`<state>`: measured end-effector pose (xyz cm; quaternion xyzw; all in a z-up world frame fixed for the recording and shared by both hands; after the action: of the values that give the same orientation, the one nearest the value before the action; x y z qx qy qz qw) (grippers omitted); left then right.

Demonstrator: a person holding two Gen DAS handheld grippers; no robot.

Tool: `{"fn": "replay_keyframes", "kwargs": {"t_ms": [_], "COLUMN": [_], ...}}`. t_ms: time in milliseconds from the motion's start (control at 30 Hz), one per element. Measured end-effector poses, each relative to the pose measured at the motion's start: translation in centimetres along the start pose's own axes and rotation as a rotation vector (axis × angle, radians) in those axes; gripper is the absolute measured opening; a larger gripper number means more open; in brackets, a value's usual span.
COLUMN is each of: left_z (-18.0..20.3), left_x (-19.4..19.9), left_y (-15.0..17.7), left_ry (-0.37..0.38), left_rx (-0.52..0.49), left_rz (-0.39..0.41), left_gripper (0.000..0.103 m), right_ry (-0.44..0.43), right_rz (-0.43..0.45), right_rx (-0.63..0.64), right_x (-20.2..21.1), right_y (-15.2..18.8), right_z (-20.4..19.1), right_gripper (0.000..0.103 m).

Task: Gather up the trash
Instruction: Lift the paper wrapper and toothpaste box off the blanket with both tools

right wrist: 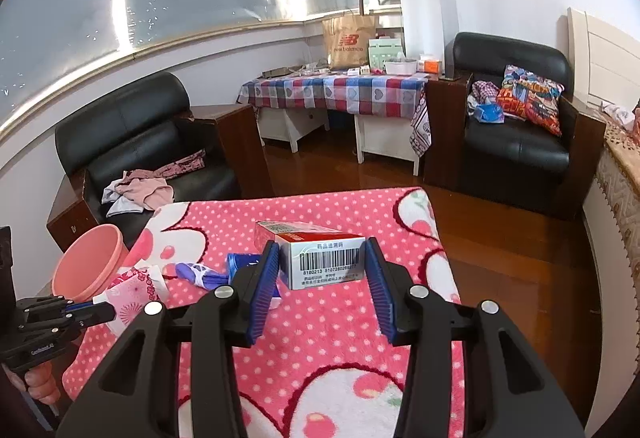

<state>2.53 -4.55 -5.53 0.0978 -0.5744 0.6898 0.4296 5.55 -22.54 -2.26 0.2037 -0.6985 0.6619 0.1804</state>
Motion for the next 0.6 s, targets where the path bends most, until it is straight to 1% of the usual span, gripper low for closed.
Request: {"fn": "replay_keyframes", "kwargs": {"t_ms": [267,333,600], "left_z": [0.2,0.2,0.6], "left_x": [0.2,0.0,-1.3], "left_y": [0.1,0.1,-0.2], "left_ry": [0.018,0.018,0.05], "left_rx": [-0.004,-0.008,-0.028], "left_rz": [0.006,-0.002,-0.035], "left_gripper": [0.008,0.008,0.008], "right_ry": [0.012,0.008,0.039], "right_rz": [0.006,0.001,0.002], "right_rx": [0.003,-0.005,0.018], "right_x": [1.2,1.5,3.3], "right_y": [-0.4,-0.4,-0.6], "right_z": [-0.1,-0.4,-1.7], "right_gripper": [0.044,0.044,0.044]}}
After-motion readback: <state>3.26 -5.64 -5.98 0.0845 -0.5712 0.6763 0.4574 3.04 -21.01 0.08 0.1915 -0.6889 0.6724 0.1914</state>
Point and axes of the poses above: each gripper's, at about its wrist camera, not at the fingertips, and x roughly against the way its jaws point, z to its right, y to its underside, the point moved 7 cm from there along -x, roughly the way its jaws point, and after that the axes turned 5 degrees about x, right-handed, at the moved point
